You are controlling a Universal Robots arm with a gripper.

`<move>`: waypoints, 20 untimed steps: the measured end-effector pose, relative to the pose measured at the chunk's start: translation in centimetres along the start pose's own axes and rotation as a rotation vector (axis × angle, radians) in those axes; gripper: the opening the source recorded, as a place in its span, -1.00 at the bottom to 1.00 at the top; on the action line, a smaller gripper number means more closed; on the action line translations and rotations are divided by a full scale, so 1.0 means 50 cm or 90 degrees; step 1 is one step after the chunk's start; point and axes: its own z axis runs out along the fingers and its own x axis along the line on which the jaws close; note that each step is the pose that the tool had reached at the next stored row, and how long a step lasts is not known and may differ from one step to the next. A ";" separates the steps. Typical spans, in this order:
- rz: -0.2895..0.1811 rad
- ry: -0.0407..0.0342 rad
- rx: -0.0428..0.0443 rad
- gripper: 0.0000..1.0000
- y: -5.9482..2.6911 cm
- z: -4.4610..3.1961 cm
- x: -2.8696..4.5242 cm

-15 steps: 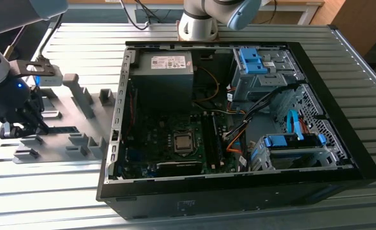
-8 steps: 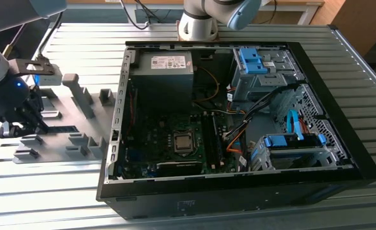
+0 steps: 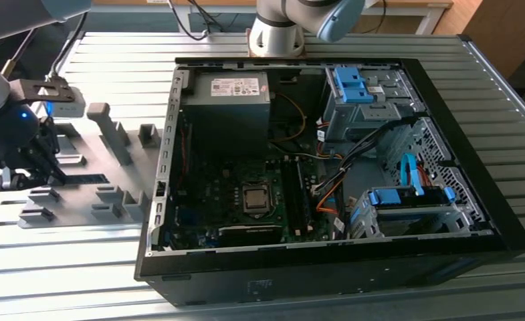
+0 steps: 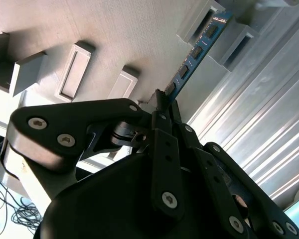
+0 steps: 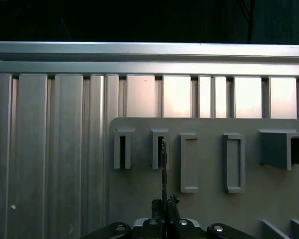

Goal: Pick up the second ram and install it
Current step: 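Pick up the second ram and move it above second insertion slot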

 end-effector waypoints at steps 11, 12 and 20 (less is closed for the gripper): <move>0.000 0.0000 -0.0001 -0.72 0.000 -0.013 0.000; 0.000 0.0001 -0.0001 -0.72 0.000 -0.015 0.000; 0.000 0.0000 0.0000 -0.72 0.000 -0.021 -0.001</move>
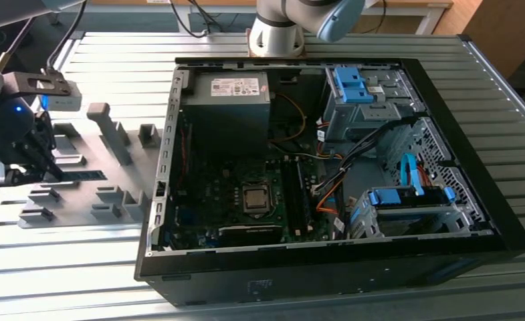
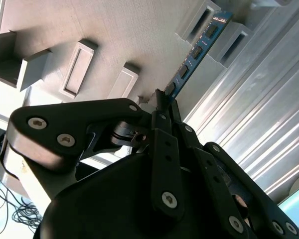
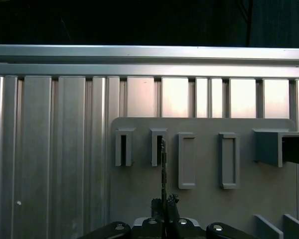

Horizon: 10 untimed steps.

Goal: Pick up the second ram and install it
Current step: 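Pick up the second ram and move it above second insertion slot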

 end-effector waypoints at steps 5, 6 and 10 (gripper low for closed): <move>0.000 0.0000 0.0000 -0.72 0.000 -0.003 0.000; 0.000 0.0000 0.0000 -0.72 0.000 -0.004 0.000; 0.000 0.0001 -0.0001 -0.72 0.000 -0.008 0.000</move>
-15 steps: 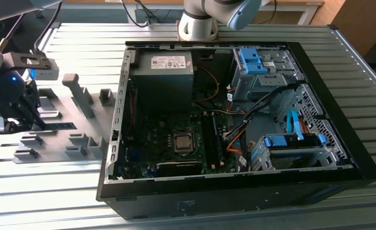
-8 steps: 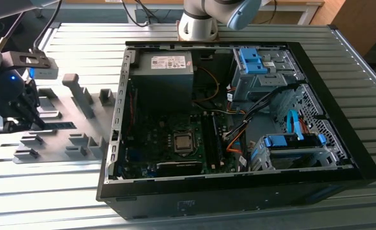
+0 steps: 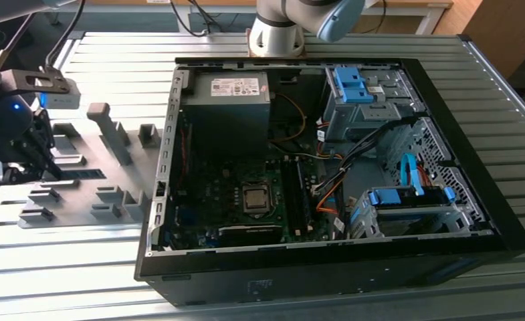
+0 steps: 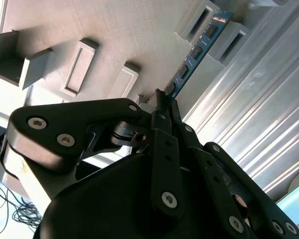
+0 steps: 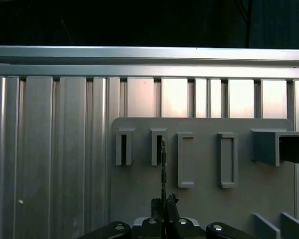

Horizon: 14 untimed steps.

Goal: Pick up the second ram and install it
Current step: 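Pick up the second ram and move it above second insertion slot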

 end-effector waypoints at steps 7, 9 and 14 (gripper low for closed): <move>0.000 0.0000 0.0001 -0.72 0.000 -0.009 0.000; 0.000 -0.0001 0.0001 -0.72 0.000 -0.011 0.000; 0.000 0.0000 0.0001 -0.72 0.000 -0.015 0.000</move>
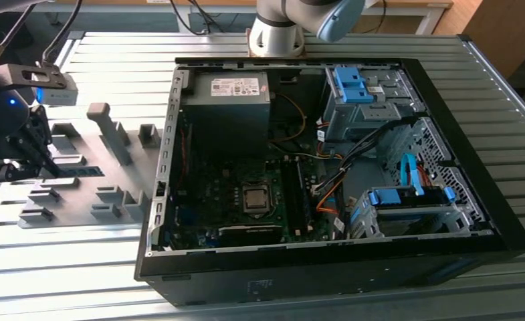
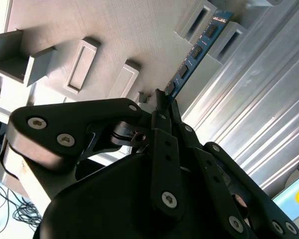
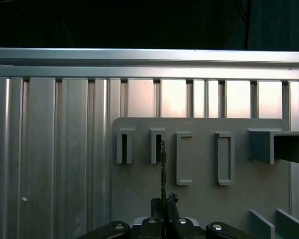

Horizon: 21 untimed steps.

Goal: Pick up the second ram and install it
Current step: 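Pick up the second ram and move it above second insertion slot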

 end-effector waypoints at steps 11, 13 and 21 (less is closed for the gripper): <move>0.000 0.0000 0.0000 -0.72 0.000 -0.008 0.000; 0.000 0.0000 0.0000 -0.72 0.000 -0.010 0.000; 0.000 0.0001 -0.0001 -0.72 0.000 -0.016 0.000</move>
